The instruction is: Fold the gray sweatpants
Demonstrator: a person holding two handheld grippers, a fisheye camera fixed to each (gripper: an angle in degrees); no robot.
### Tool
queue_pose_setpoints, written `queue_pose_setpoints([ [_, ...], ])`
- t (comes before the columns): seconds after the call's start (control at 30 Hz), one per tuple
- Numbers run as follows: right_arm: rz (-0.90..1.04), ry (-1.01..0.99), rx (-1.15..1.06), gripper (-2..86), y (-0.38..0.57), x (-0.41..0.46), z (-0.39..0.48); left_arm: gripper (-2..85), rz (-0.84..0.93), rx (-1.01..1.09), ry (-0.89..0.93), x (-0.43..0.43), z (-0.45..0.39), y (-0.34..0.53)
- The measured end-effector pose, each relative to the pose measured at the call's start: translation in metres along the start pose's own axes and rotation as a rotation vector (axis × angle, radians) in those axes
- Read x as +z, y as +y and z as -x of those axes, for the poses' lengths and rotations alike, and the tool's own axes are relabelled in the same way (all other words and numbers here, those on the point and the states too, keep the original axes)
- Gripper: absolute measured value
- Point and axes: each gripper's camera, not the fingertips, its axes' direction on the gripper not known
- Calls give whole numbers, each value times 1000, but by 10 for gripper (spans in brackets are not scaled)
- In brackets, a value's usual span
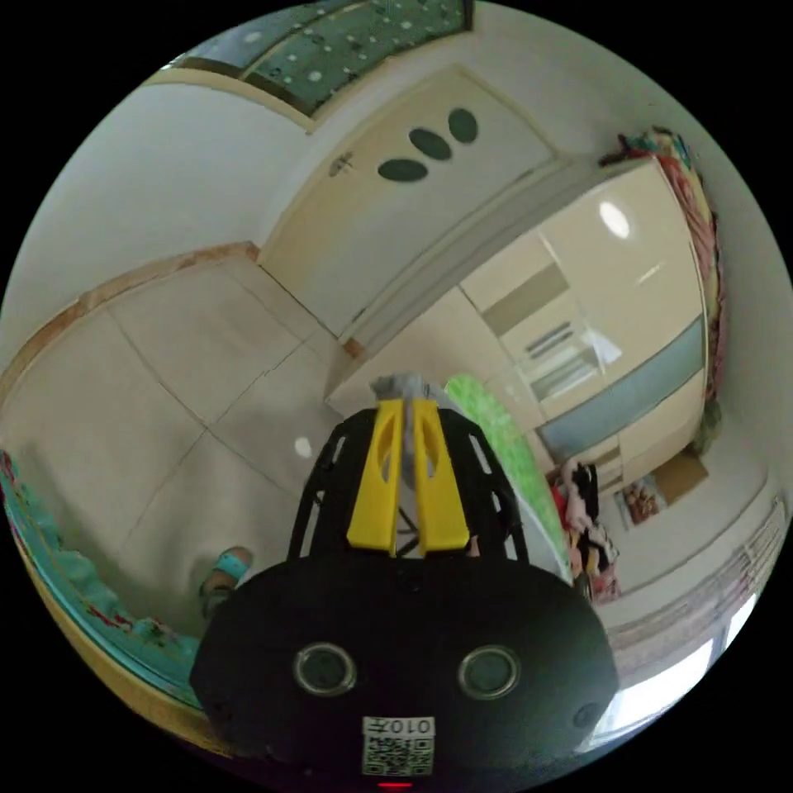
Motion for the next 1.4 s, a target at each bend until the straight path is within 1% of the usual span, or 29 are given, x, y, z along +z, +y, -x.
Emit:
queue_pose_setpoints([
  [0.03,-20,30,21,53,-1,-2,-2,9,-57,-16,-35,-11,1,3],
  [0.07,-29,48,29,56,-1,-2,-3,6,-57,17,-30,-14,-4,7],
  [0.1,-49,76,21,63,-3,-2,-3,4,-36,61,-17,-13,-10,9],
  [0.17,-66,179,1,77,-10,0,2,1,87,246,-28,-2,-45,27],
  [0.2,-56,311,-25,94,-17,7,9,1,107,289,-10,0,-54,34],
  [0.23,-13,459,-44,112,-27,20,14,0,163,381,63,7,-74,50],
  [0.27,18,529,-47,122,-33,29,14,-1,230,445,99,17,-93,65],
  [0.3,78,648,-35,136,-45,46,12,-1,263,473,106,22,-102,72],
  [0.33,139,721,-17,146,-58,64,6,-1,320,540,129,34,-119,86],
  [0.37,169,741,-20,146,-64,72,3,-2,362,599,128,47,-134,99],
  [0.43,270,802,-17,138,-85,107,-12,-2,413,624,84,69,-147,114],
  [0.53,343,875,-46,109,-100,147,-23,-3,517,631,96,104,-158,132],
  [0.57,363,911,-49,99,-103,155,-25,-3,577,673,59,117,-163,139],
  [0.63,514,1029,-130,63,-114,188,-29,-3,557,726,28,119,-169,142],
  [0.7,548,1066,-151,54,-127,196,-31,-3,584,727,14,123,-174,142],
  [0.8,480,1104,-156,48,-154,188,-27,-2,624,702,25,125,-187,143],
  [0.87,483,1162,-190,45,-165,192,-23,-2,655,739,81,125,-205,156],
  [0.93,525,1267,-240,38,-175,206,-25,-2,690,775,94,129,-217,169],
  [1.03,553,1342,-278,33,-185,225,-30,-2,770,843,114,140,-237,197],
  [1.1,567,1394,-322,34,-188,239,-29,-2,790,900,93,145,-248,213],
  [1.13,584,1437,-355,35,-190,251,-30,-2,766,937,62,144,-255,219],
  [1.2,615,1499,-383,40,-197,267,-37,-2,778,960,37,147,-263,226],
  [1.27,706,1432,-320,47,-206,279,-56,-2,809,965,27,150,-270,232],
  [1.3,735,1357,-233,53,-213,277,-65,-2,807,982,22,150,-272,234],
  [1.37,682,1290,-228,65,-220,261,-55,-2,803,996,30,151,-270,235],
  [1.4,600,1267,-229,75,-223,245,-45,-2,810,975,45,152,-268,234],
])
